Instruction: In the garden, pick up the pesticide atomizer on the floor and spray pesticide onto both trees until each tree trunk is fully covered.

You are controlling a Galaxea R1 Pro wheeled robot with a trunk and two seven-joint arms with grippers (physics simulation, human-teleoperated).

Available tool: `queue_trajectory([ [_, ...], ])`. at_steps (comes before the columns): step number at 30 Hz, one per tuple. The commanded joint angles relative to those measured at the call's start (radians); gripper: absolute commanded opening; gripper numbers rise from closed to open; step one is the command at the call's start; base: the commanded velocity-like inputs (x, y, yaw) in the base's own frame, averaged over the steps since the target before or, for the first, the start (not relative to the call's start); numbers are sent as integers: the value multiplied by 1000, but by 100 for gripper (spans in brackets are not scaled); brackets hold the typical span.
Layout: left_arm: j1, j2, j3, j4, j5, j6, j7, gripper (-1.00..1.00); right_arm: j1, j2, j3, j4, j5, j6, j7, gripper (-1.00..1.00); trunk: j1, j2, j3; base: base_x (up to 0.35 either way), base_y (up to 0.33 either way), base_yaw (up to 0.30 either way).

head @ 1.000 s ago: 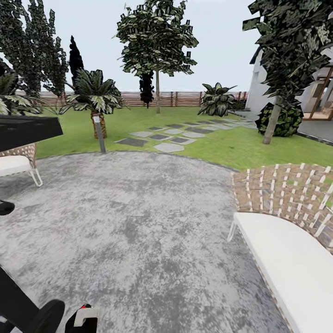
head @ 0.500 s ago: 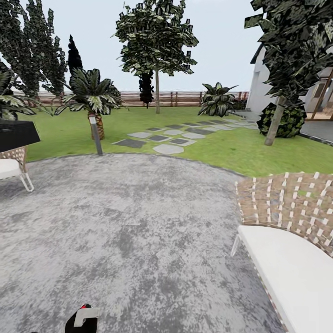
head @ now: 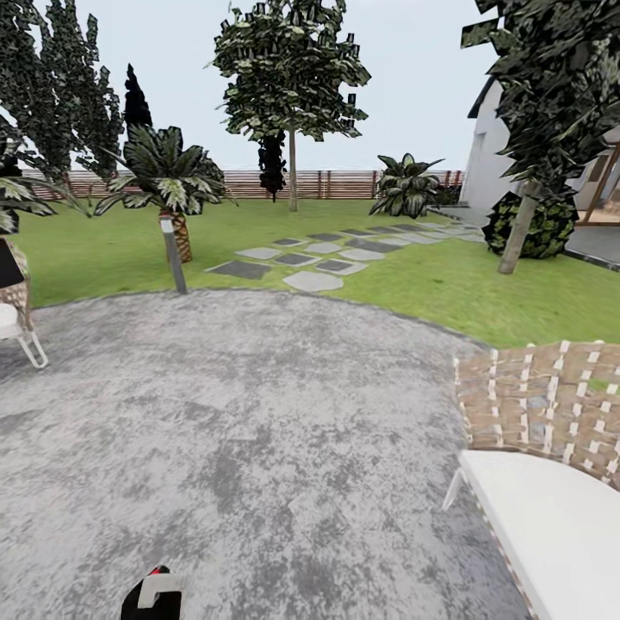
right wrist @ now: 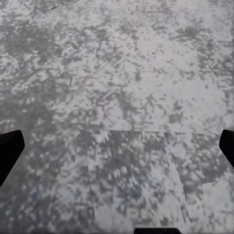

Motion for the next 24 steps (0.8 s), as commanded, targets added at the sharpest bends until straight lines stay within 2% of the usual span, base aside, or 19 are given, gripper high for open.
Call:
queue_trajectory([
  [1,0,0,0,0,0,0,0,-100,0,0,0,5,0,0,0,100,0,0,0,340,0,0],
  [24,0,0,0,0,0,1,0,-100,0,0,-3,13,-1,0,0,100,0,0,0,340,0,0],
])
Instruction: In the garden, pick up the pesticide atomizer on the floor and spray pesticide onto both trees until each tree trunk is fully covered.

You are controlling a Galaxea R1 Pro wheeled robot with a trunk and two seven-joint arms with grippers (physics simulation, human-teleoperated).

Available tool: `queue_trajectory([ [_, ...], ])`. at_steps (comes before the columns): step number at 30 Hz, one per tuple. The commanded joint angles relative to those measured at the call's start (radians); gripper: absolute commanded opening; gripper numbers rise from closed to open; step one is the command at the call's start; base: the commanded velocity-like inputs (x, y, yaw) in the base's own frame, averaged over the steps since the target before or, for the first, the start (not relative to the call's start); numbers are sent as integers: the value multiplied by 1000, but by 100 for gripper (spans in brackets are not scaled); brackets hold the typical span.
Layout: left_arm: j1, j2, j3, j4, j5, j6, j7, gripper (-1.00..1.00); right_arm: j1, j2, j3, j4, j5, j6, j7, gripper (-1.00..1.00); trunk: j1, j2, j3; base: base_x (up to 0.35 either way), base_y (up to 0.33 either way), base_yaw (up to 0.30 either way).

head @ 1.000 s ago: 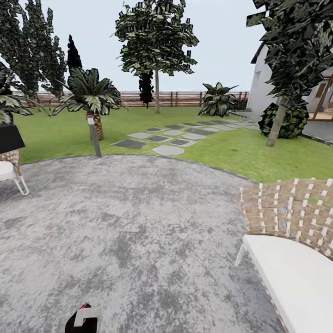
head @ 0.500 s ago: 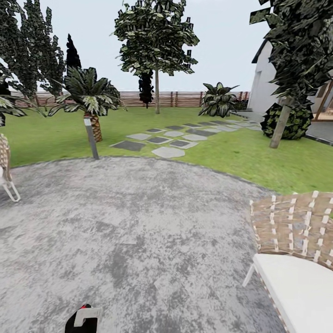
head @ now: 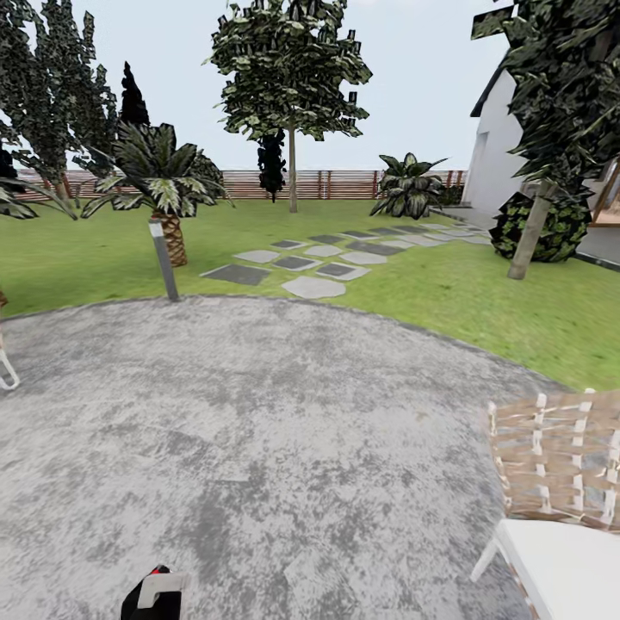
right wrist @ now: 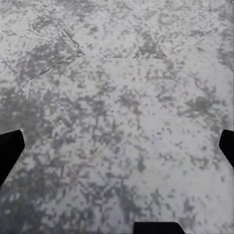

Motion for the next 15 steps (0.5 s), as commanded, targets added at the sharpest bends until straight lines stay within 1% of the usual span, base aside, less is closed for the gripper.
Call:
queue_trajectory([
  [1,0,1,0,0,0,0,0,-100,0,0,0,0,0,0,0,100,0,0,0,340,15,0],
  [15,3,2,2,1,0,0,0,-100,0,0,0,0,0,0,0,100,0,0,0,340,88,0],
])
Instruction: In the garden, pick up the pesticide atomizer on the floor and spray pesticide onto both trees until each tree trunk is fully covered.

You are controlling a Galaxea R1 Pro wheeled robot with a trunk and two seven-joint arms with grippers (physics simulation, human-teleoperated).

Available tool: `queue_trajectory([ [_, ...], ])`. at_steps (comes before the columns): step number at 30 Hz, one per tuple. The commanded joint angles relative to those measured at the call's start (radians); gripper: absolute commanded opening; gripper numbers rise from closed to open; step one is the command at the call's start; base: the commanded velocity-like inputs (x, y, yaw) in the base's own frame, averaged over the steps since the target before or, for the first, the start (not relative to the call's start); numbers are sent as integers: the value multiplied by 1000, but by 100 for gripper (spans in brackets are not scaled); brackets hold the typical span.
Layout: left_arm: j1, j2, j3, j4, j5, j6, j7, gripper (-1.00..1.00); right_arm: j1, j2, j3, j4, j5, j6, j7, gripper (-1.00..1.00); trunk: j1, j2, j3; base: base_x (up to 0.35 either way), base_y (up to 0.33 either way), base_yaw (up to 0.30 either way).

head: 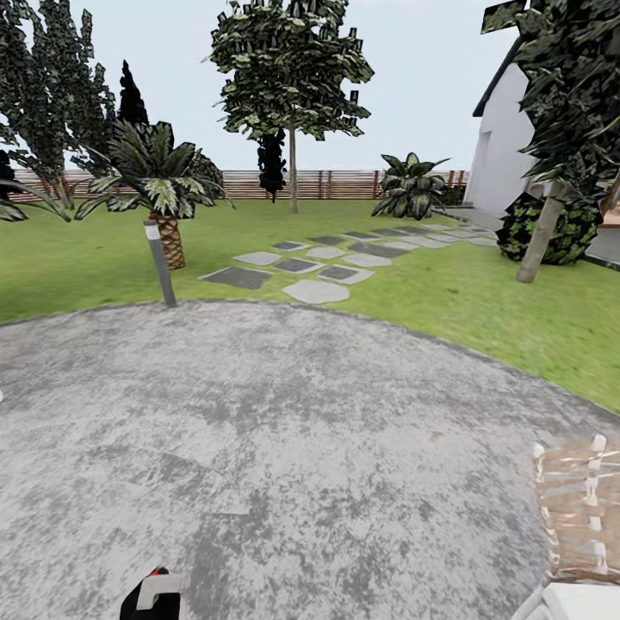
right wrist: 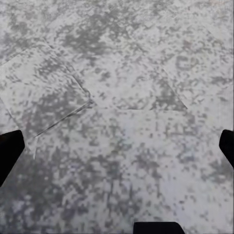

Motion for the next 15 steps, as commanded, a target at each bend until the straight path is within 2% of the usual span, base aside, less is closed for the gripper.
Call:
queue_trajectory([
  [1,0,0,0,0,0,0,0,-100,0,0,0,0,0,0,0,100,0,0,0,340,97,0],
  [15,0,0,0,0,0,-1,0,-100,0,0,0,0,0,0,0,100,0,0,0,340,97,0],
])
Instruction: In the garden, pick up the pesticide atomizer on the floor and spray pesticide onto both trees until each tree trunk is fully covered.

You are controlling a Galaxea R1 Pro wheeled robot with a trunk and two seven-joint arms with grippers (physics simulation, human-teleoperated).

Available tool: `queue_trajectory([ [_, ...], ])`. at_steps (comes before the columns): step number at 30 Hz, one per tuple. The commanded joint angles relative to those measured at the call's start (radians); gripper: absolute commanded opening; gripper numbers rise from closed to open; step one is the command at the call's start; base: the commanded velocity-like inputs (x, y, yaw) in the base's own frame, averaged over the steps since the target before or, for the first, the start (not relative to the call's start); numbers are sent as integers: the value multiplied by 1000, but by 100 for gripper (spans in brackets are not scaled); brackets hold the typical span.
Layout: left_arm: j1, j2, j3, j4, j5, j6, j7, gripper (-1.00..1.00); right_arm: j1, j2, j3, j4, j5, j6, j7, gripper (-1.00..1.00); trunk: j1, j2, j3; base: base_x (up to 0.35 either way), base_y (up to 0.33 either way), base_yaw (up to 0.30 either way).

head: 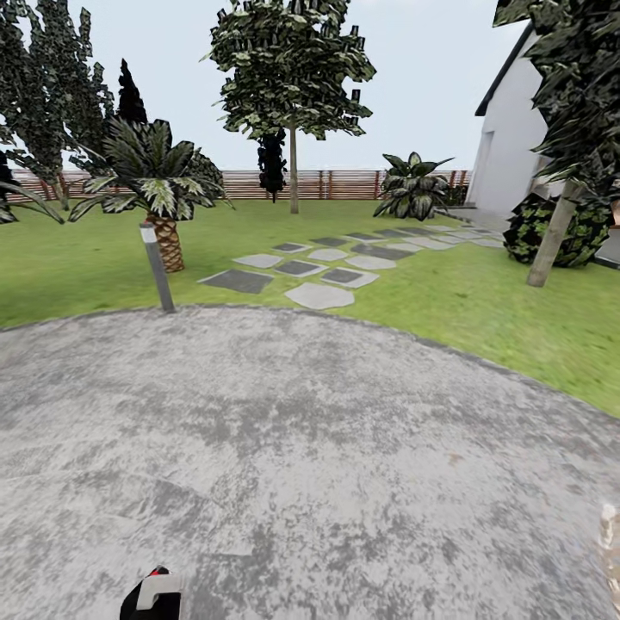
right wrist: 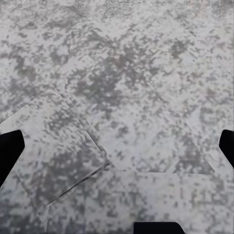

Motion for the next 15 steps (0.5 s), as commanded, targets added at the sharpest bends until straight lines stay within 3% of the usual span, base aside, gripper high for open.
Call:
queue_trajectory([
  [1,0,0,0,0,0,0,0,-100,0,0,0,0,0,0,0,100,0,0,0,340,97,0],
  [15,0,0,0,-1,0,0,0,-100,0,0,0,0,0,0,0,100,0,0,0,340,97,0],
])
